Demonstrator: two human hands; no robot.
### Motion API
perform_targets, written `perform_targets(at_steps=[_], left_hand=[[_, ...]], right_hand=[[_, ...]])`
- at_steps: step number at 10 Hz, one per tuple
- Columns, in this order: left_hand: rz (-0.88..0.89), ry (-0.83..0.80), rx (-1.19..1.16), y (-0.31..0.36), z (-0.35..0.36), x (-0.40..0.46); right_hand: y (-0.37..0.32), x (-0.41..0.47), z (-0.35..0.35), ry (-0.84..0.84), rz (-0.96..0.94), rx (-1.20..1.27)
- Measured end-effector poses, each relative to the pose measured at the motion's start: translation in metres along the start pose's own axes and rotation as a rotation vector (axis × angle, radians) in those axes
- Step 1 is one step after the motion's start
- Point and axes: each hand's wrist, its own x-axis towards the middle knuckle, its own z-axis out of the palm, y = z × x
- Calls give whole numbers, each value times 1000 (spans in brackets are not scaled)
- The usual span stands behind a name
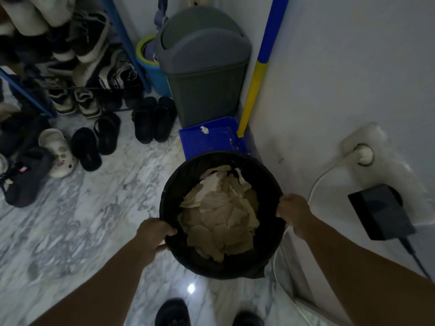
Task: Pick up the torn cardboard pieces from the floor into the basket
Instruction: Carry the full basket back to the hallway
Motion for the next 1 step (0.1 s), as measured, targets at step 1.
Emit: perform_targets(at_steps=[1], left_hand=[[11,6,33,-6,8,-6]], right_hand=[[8,-13,-3,-16,-3,13]])
